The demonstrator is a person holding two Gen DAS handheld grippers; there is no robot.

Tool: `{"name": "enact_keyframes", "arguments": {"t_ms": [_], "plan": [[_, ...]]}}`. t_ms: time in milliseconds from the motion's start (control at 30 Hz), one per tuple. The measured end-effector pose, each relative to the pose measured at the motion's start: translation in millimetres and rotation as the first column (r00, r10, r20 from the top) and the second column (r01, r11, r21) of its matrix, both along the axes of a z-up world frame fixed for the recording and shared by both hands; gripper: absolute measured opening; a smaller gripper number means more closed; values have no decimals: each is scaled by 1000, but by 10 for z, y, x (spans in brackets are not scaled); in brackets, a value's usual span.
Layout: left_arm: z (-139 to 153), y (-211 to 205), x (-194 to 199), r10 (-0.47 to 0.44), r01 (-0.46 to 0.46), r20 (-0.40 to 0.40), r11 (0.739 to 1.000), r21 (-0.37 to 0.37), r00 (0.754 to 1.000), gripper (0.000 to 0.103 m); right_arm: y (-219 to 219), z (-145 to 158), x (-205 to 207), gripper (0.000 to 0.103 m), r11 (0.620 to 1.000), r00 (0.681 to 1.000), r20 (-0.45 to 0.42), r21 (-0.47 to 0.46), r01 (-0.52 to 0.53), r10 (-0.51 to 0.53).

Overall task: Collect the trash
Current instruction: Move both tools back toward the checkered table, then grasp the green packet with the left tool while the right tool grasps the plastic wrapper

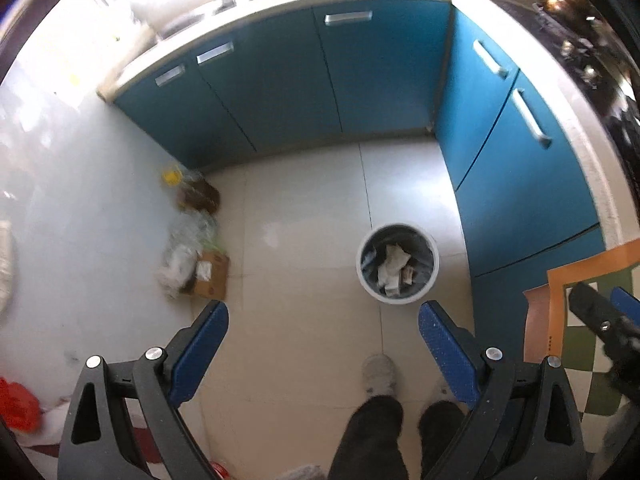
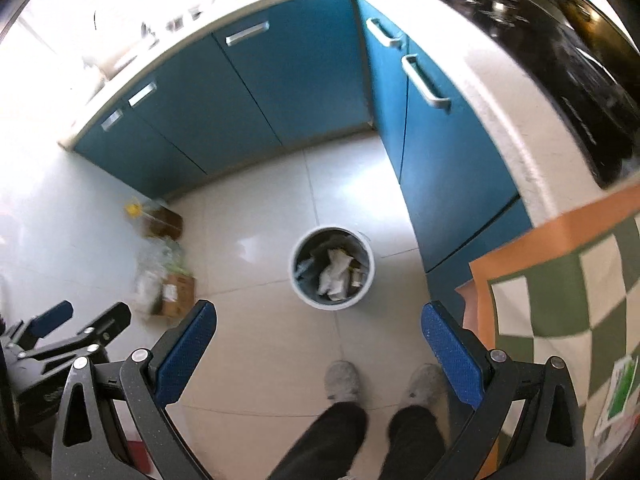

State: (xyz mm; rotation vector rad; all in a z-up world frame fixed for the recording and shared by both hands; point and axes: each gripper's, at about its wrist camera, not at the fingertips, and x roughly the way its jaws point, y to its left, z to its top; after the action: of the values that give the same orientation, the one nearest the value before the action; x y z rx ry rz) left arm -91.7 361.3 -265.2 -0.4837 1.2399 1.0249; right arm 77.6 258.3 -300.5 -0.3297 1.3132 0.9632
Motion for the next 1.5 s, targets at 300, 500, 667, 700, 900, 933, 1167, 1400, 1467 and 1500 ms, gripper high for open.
{"name": "enact_keyframes", "arguments": {"t_ms": [300,500,667,700,900,933,1167,1400,1467,1500], "plan": [[171,-938,1124,-258,259,32,965,-47,966,97,-1819,356,1075,103,911,912,-2,-37,410,-410],[-50,-1994,2179,-488,487,21,866,-117,873,97,-3756,-105,1730,103,594,616,36,-226,772,-787],[-273,-2611,2760,-588,576,17,786,-223,809,97,-4354,-570,1928,89,503,521,-1,-262,824,-854],[-334,-2718,2843,-601,585,15,771,-250,799,97,-4329,-624,1948,85,514,534,3,-269,815,-845],[-640,-3031,3107,-601,558,24,727,-401,799,95,-4228,-497,2017,1,577,609,178,-200,792,-773],[-661,-3068,3136,-598,554,24,725,-410,801,92,-4336,-491,2056,1,567,596,166,-190,801,-786],[-639,-3423,3286,-689,651,9,680,-337,724,14,-5085,-396,2280,1,481,509,194,-175,859,-838],[-504,-3431,3270,-734,698,7,643,-315,679,0,-5409,-399,2346,0,461,478,158,-135,877,-864],[-309,-3349,3311,-717,691,35,657,-302,697,0,-5326,-308,2318,0,475,487,143,-112,873,-862],[-230,-3294,3293,-708,688,54,661,-299,704,0,-5299,-272,2333,0,481,490,132,-100,871,-861]]}}
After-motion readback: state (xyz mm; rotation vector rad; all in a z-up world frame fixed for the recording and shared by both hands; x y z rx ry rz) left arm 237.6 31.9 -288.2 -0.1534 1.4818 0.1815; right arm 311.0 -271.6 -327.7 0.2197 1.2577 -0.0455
